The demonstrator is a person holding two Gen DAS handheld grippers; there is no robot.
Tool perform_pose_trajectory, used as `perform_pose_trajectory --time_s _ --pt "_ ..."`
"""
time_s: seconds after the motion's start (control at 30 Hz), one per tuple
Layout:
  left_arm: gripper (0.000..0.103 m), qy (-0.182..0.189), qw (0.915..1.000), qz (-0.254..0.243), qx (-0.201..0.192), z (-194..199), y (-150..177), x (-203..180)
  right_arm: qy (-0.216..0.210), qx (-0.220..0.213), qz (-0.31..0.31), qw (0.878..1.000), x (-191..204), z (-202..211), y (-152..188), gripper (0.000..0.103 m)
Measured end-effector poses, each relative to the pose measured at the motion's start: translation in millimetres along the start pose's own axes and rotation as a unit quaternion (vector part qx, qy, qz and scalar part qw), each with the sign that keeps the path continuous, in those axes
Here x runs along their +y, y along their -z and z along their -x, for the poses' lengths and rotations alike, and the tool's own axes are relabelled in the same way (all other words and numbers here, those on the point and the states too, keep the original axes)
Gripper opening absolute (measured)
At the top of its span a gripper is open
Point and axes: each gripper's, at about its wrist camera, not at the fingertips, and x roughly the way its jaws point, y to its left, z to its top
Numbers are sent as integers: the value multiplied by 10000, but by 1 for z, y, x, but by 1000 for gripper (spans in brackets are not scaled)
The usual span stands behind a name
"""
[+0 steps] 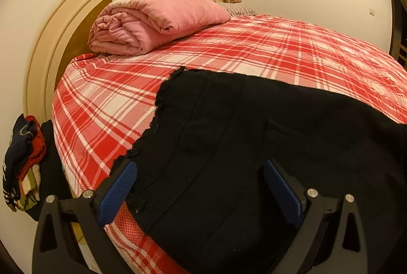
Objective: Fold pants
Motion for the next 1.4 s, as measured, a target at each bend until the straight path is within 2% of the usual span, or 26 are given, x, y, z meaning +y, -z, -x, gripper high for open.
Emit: perform_pose_trajectory --time_s 0.1,0.17,0.2,0.23,0.3,0.37,0.4,0.43,0.5,0.57,0.6,0.7,0.73,0.8,0.9,0.93,0.97,1.1,1.17,1.23,1.37,1.4 --pt "103 72 9999 67 51 -2 0 3 -298 -311 -289 9987 -15 18 -21 69" --pt "103 130 9999 53 64 -3 -1 4 -643 -91 -600 9961 -32 18 -31 67" --pt "103 128 9999 3 50 -3 -1 3 -566 27 -572 9968 -34 17 -33 61" --pt "103 125 9999 -66 32 -3 -1 3 -460 194 -493 9975 -36 15 -35 51" --pt "103 148 9998 -139 28 -3 -2 3 -180 363 -447 9982 -39 22 -39 46" --pt "103 202 9997 -104 55 -5 -3 5 216 33 -428 9988 -43 48 -42 47" --pt "103 222 9997 -80 61 -5 -3 6 407 -367 -533 9971 -45 71 -41 48" --pt "103 207 9997 -77 52 -5 -3 6 814 -818 -611 9914 -46 94 -37 49" --pt "103 207 9997 -104 34 -5 -3 5 1771 -1593 -732 9685 -39 144 -13 49" --pt "103 210 9996 -190 23 -3 -5 5 2027 -1968 -794 9560 -27 175 21 49" --pt "102 218 9994 -277 15 -1 -7 4 2224 -2206 -837 9460 -17 194 48 49" --pt "102 274 9971 -660 -268 17 -17 -8 3134 -2747 -1048 9029 5 243 122 49" --pt "102 326 9962 -718 -358 22 -21 -13 3412 -2931 -1169 8854 7 263 145 49" --pt "102 624 9938 -753 -530 37 -31 -27 3992 -3402 -1604 8362 12 315 201 49" --pt "102 1310 9869 -740 -585 54 -41 -54 4578 -3852 -2220 7699 15 379 270 49" --pt "102 1520 9837 -790 -552 59 -42 -66 4845 -3859 -2328 7498 19 394 287 49" --pt "102 1677 9807 -856 -524 62 -42 -79 5036 -3801 -2318 7404 22 403 296 49" --pt "102 2158 9657 -1382 -407 81 -29 -136 5775 -2930 -1849 7392 30 399 303 48" --pt "102 2284 9611 -1529 -287 87 -23 -155 5835 -2702 -1731 7460 30 394 301 48" --pt "102 2572 9523 -1638 -129 95 -15 -176 5858 -2547 -1790 7483 25 391 314 48" --pt "102 2645 9463 -1858 31 100 0 -205 6124 -2036 -2030 7365 -1 361 321 49" --pt "102 2629 9452 -1931 118 98 5 -212 6159 -2080 -2052 7317 -9 354 324 50"
